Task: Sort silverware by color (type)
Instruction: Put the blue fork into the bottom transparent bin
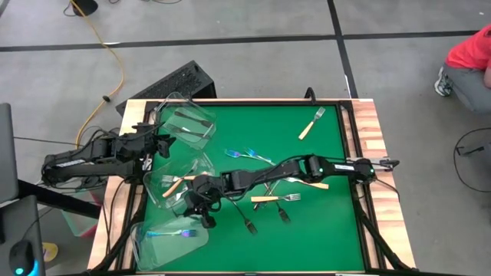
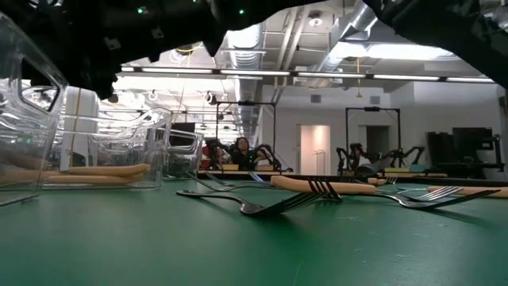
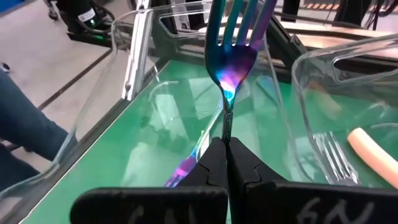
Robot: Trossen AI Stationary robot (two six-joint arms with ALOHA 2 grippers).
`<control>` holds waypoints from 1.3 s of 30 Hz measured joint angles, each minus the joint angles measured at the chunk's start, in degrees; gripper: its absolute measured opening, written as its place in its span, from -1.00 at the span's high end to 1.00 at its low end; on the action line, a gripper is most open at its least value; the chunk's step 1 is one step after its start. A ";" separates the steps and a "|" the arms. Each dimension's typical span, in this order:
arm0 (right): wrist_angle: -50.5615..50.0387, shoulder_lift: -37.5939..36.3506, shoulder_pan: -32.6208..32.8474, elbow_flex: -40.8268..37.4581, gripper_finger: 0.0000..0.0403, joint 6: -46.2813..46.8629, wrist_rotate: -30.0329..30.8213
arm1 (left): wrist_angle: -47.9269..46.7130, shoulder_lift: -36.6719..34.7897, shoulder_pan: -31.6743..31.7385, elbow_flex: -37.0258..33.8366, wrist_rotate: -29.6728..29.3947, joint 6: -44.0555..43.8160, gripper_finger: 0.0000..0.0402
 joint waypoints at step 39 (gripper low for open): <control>0.34 0.09 0.70 -0.20 0.62 -2.00 3.82 | -0.22 0.00 0.00 0.00 0.00 -0.21 0.14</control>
